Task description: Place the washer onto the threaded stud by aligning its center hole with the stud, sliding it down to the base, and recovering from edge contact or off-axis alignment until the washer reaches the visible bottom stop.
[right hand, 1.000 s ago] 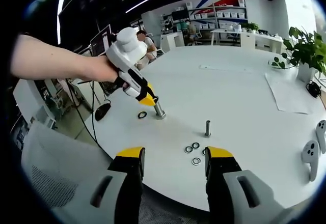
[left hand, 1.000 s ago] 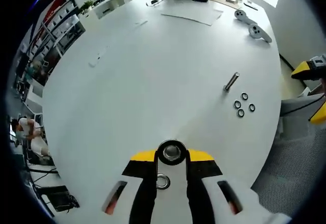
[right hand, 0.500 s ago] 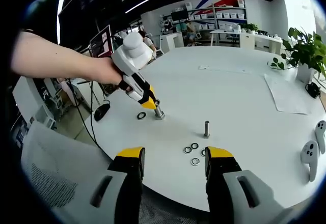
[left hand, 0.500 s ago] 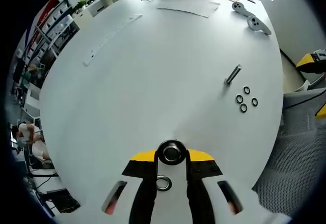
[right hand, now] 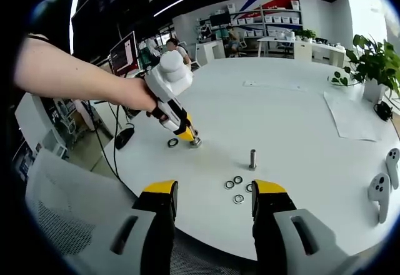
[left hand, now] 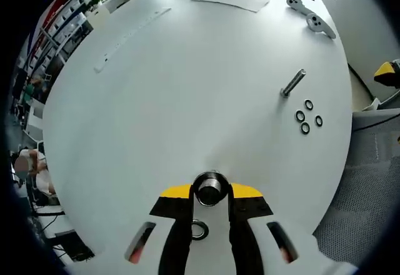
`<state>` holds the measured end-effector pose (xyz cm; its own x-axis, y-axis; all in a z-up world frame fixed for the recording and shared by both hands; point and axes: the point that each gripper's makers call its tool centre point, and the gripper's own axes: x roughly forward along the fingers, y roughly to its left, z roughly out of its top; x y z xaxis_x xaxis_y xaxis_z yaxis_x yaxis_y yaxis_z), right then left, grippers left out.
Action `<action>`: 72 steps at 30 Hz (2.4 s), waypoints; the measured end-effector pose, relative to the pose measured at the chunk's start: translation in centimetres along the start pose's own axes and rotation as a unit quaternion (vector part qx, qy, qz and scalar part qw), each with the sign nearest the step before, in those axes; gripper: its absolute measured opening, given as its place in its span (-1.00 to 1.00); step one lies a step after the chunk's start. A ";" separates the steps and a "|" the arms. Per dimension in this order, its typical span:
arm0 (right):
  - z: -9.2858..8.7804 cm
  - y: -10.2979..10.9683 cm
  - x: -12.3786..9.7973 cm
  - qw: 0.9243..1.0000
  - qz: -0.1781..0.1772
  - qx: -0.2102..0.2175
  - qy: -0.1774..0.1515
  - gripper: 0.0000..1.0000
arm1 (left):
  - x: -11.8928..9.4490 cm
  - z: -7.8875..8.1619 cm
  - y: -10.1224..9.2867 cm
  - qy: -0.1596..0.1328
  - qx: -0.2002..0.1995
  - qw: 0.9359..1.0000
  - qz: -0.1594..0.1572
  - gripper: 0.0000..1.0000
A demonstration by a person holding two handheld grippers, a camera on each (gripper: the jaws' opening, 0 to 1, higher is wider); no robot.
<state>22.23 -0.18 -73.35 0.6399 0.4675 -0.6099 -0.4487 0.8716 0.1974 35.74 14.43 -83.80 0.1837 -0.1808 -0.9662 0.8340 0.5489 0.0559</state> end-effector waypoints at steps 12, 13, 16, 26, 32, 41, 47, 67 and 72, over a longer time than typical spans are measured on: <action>-0.2 0.5 0.1 1.000 0.005 -0.012 0.005 0.00 | 1.0 -0.4 -0.3 0.008 -0.001 1.000 -0.005 -0.62; -0.2 0.4 0.1 1.000 0.005 -0.013 0.005 0.00 | 1.0 -0.5 -0.3 0.009 0.005 1.000 -0.005 -0.62; -0.4 0.3 0.1 1.000 0.003 -0.012 0.008 0.00 | 1.2 -0.5 -0.2 0.009 0.003 1.000 -0.006 -0.62; -0.4 0.4 0.2 1.000 0.003 -0.019 0.009 0.00 | 1.3 -0.7 -0.2 -0.006 0.003 1.000 -0.008 -0.58; -0.5 0.7 0.2 1.000 0.008 -0.021 0.012 0.00 | 0.8 -1.4 0.0 -0.015 0.003 1.000 -0.004 -0.43; -0.4 0.5 0.2 1.000 0.005 -0.020 0.011 0.00 | 0.3 -4.1 1.7 0.000 -0.034 0.999 0.002 -0.42; -0.6 0.7 0.2 1.000 0.006 -0.022 0.013 0.00 | 0.7 -6.1 2.2 0.002 -0.100 0.995 -0.008 -0.43; -0.8 0.5 0.3 0.999 0.003 -0.027 0.019 0.00 | 1.1 -7.6 2.0 0.018 -0.080 0.997 0.000 -0.58; -0.8 0.5 0.3 0.999 0.002 -0.026 0.018 0.00 | 1.0 -7.6 1.5 0.023 -0.088 0.996 -0.002 -0.58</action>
<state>21.71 0.24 -74.04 0.6152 0.4640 -0.6374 -0.4839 0.8605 0.1594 33.19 21.29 -86.57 0.1533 -0.1486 -0.9769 0.7297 0.6837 0.0105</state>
